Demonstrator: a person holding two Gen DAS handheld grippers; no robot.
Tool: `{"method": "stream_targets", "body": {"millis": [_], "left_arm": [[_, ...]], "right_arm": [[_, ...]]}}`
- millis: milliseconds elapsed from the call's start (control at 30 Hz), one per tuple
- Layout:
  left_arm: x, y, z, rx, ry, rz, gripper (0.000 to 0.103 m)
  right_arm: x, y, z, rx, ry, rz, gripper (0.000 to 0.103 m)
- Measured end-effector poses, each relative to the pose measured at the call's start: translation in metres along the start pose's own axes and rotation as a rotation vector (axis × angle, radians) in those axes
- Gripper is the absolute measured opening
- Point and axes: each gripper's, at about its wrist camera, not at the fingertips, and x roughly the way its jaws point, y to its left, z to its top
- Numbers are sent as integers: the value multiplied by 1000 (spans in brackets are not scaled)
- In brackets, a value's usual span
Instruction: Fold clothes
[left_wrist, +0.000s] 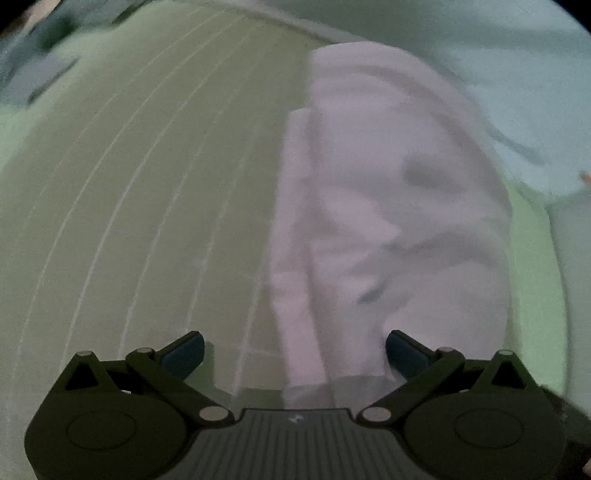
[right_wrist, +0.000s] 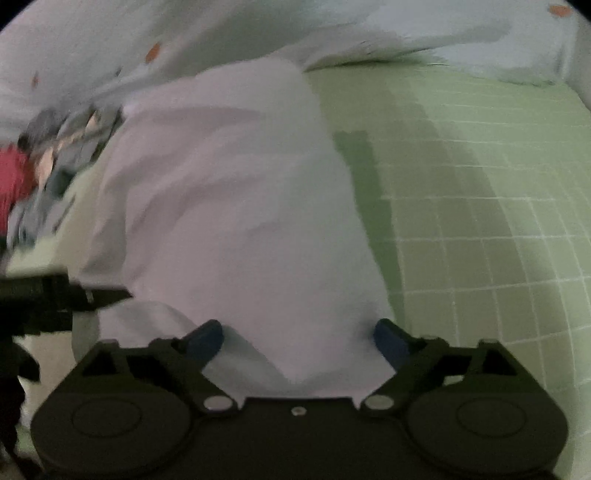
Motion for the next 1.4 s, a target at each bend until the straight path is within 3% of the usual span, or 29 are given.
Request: {"method": "stream_targets", "body": {"millis": [200, 333, 500, 767, 1233, 1400], "left_arm": [[1, 26, -11, -52, -12, -50, 103], [4, 27, -7, -49, -10, -54, 103], [13, 18, 10, 20, -25, -34, 103], [37, -1, 44, 126, -60, -19, 103], [59, -16, 58, 207, -80, 5, 103], [69, -16, 62, 203, -93, -11, 102]], "right_arm": [[1, 1, -3, -51, 14, 29, 99], [-3, -13, 1, -16, -25, 19, 99], [3, -35, 15, 59, -56, 36, 99], [30, -36, 46, -30, -55, 109, 102], [69, -43, 82, -70, 67, 277, 103], [80, -38, 89, -67, 124, 289, 103]]}}
